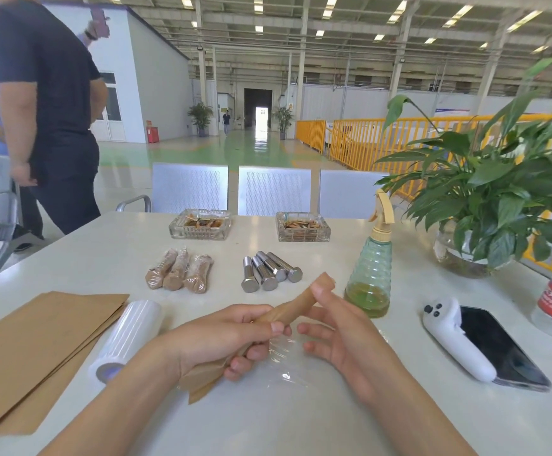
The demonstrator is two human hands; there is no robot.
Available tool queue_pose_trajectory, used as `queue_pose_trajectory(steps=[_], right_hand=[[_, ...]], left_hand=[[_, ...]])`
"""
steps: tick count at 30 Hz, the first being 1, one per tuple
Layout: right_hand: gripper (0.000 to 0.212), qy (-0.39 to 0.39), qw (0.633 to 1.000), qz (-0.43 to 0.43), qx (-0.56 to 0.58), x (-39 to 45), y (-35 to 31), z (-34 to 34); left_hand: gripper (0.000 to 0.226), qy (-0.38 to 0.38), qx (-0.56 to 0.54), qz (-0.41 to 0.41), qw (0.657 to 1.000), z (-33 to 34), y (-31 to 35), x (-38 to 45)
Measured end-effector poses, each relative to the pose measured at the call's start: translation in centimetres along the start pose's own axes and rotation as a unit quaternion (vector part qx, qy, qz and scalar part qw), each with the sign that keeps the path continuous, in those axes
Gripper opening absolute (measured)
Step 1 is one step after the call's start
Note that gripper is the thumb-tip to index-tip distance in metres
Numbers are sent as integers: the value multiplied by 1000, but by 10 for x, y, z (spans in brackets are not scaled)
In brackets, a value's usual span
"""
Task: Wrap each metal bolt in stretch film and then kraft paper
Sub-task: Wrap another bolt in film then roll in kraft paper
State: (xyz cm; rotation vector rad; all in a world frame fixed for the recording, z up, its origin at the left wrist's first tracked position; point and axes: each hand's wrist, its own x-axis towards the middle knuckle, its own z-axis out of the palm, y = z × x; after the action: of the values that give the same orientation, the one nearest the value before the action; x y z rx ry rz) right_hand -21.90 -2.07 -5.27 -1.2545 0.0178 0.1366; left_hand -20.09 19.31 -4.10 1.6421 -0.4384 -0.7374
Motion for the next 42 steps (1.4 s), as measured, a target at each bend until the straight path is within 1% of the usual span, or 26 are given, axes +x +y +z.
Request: queue_pose_trajectory(steps=[2,6,9,12,14,17,19,22,24,27,28,29,30,32,33,36,40,42], right_hand=[[31,-11,1000,2,-19,-1,6,9],[23,29,998,-36,-35,1,9,20],[18,58,992,-87,-68,2,9,27],[18,93,977,-152,-117,3,11,31],[17,84,971,-183,-129,2,13,31],[15,55,974,-188,-115,2,16,31],[17,64,970,-201,-120,3,19,31],[20,74,941,-263,-200,2,23,29],[22,51,916,-299,-263,0,24,25],[43,9,894,-278,-351,1,25,18],[49,-13,894,-268,-358,1,26,17],[52,-38,904,-252,-344,1,27,16],[52,-55,923,-226,-308,1,27,17],[48,-71,963,-161,-204,1,24,19],[48,-65,971,-146,-178,0,22,20],[37,-53,975,-149,-155,-2,17,19],[29,-98,981,-125,-109,-3,12,13],[27,-103,983,-115,-96,-1,13,11]], left_hand=[[17,-8,-4,4,1000,2,0,1],[21,-19,-8,-2,1000,4,-1,0],[20,-16,-13,0,1000,4,0,-2],[18,-16,-26,-3,1000,5,2,-3],[19,-20,-38,-5,999,5,4,-4],[20,-5,-44,-14,999,6,7,-5],[22,1,-48,-18,999,8,7,-3],[20,-11,-55,-18,998,9,7,-3],[21,-21,-59,-16,998,7,6,-5],[21,-30,-53,-11,998,3,6,-7],[22,-31,-48,-9,998,2,6,-8],[22,-33,-45,-8,998,1,5,-8],[22,-33,-49,-10,998,1,4,-8],[30,-34,-61,-16,997,2,1,-7],[32,-36,-62,-16,997,3,0,-6],[27,-41,-60,-15,997,5,1,-5],[21,-47,-47,-17,998,4,3,-7],[20,-42,-41,-23,998,4,3,-7]])
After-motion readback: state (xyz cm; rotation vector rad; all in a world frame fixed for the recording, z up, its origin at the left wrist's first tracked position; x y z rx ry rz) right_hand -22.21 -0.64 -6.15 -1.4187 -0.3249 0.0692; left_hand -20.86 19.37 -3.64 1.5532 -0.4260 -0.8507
